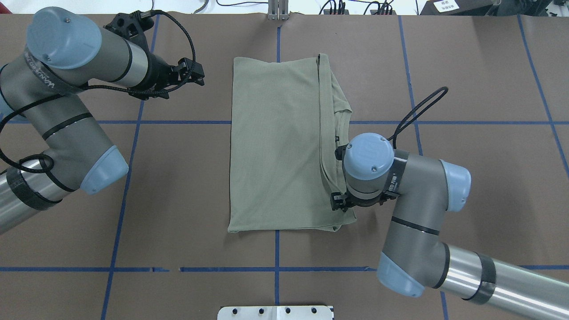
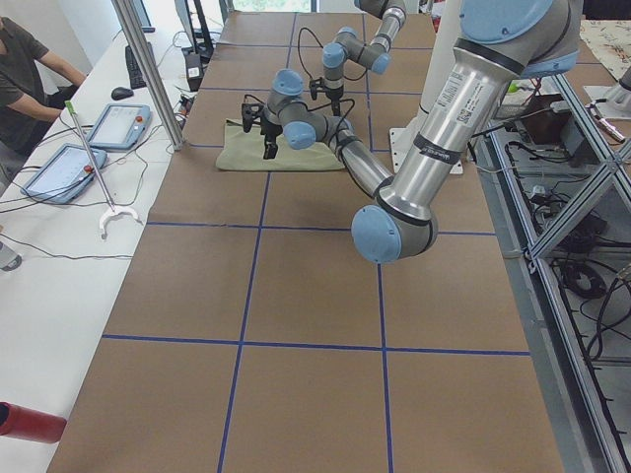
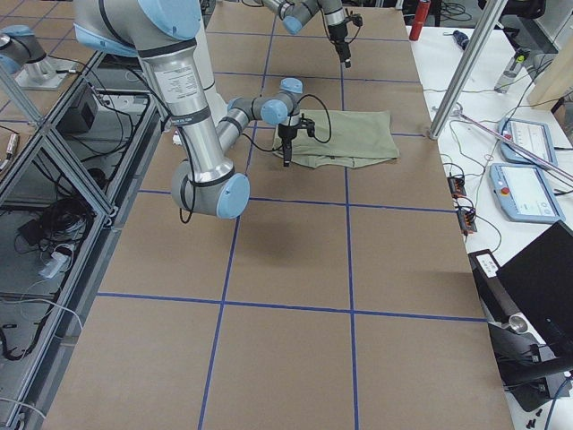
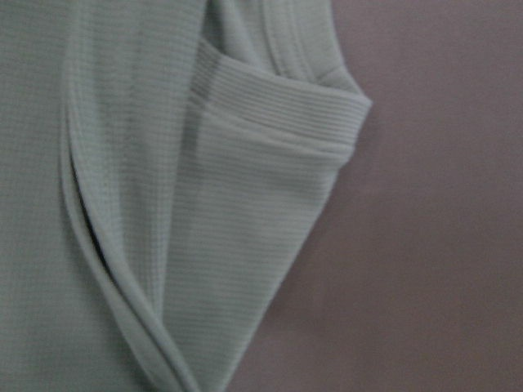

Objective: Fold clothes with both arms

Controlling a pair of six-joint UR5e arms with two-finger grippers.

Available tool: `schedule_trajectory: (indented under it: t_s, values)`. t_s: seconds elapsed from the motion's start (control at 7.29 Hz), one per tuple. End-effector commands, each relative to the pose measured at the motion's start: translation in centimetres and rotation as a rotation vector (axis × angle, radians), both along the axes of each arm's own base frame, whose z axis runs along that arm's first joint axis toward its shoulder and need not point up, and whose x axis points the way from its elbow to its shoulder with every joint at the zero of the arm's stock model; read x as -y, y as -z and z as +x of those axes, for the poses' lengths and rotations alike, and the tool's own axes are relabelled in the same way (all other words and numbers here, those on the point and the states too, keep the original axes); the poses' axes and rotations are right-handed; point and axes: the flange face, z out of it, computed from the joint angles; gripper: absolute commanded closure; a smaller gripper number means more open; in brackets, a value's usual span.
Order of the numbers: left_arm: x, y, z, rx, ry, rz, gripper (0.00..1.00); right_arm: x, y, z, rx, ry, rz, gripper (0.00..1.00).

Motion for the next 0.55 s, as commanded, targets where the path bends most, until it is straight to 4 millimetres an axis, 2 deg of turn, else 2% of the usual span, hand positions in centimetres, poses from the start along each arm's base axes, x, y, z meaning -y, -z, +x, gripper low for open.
schedule_trajectory:
  t_s: [0.0, 0.14, 0.41]
  values:
    - [-0.2, 0.5, -0.1, -0.014, 0.005, -0.006, 0.0, -0.1, -2.2, 5.4, -0.002, 0.011, 0.027, 0.0]
    - [-0.3, 0.6, -0.1, -0.013, 0.005, -0.007, 0.0, 0.5, -1.0, 5.7, 0.018, 0.0, 0.039, 0.0]
    - [-0.3, 0.6, -0.1, -0.014, 0.005, -0.006, 0.0, 3.9, 3.9, 6.2, 0.092, -0.044, 0.06, 0.0]
